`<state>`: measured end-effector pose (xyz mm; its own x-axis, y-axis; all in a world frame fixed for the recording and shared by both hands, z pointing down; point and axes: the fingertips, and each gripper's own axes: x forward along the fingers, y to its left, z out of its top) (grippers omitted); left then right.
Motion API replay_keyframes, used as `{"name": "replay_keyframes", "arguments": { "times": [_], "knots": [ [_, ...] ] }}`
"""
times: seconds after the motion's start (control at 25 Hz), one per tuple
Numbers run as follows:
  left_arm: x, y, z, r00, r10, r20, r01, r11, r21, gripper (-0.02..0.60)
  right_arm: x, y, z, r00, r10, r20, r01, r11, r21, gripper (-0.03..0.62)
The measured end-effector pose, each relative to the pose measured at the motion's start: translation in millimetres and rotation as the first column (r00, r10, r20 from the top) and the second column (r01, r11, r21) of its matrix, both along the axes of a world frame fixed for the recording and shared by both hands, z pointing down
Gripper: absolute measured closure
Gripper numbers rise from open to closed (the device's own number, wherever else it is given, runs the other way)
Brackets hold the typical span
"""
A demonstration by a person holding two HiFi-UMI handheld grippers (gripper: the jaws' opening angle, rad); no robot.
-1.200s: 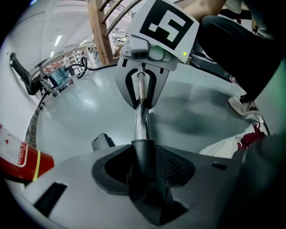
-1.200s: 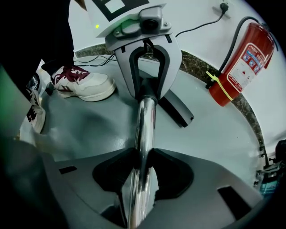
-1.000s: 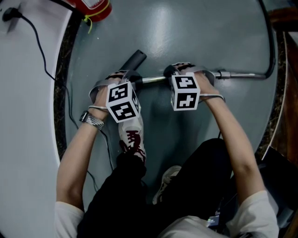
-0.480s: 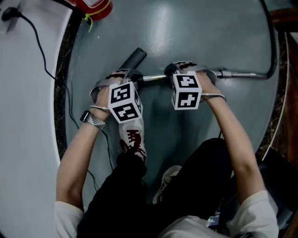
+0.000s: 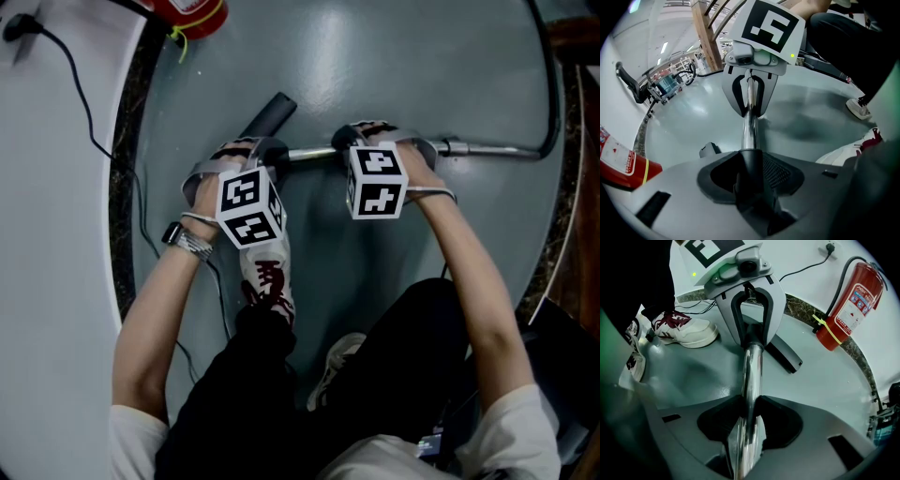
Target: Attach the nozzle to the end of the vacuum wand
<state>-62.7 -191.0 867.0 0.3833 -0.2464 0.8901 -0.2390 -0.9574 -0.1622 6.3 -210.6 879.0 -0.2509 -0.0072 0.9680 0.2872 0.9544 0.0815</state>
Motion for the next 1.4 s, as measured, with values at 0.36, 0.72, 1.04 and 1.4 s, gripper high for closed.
{"name": "replay_keyframes", "arguments": {
  "times": [0.36, 0.72, 1.04, 1.4],
  "knots": [
    [3, 5, 12, 0.999, 0.022, 0.024, -0.021, 1.0, -0.02, 0.423, -4, 2, 6, 1.0, -0.007, 0.012, 0.007, 1.0, -0.013, 0.444],
    [4, 4, 16, 1.0, 0.006, 0.011, -0.006, 0.998, -0.057, 0.419, 0, 3, 13, 1.0, 0.014, 0.021, -0.013, 0.999, -0.049, 0.442],
    [4, 2, 14, 0.993, -0.061, -0.096, 0.05, 0.991, -0.121, 0.411, 1, 1, 9, 0.997, 0.052, 0.055, -0.047, 0.995, -0.085, 0.442],
    [-12, -10, -17, 0.95, -0.219, -0.222, 0.183, 0.968, -0.17, 0.417, 6, -25, -33, 0.96, 0.179, 0.213, -0.168, 0.983, -0.069, 0.442]
  ]
}}
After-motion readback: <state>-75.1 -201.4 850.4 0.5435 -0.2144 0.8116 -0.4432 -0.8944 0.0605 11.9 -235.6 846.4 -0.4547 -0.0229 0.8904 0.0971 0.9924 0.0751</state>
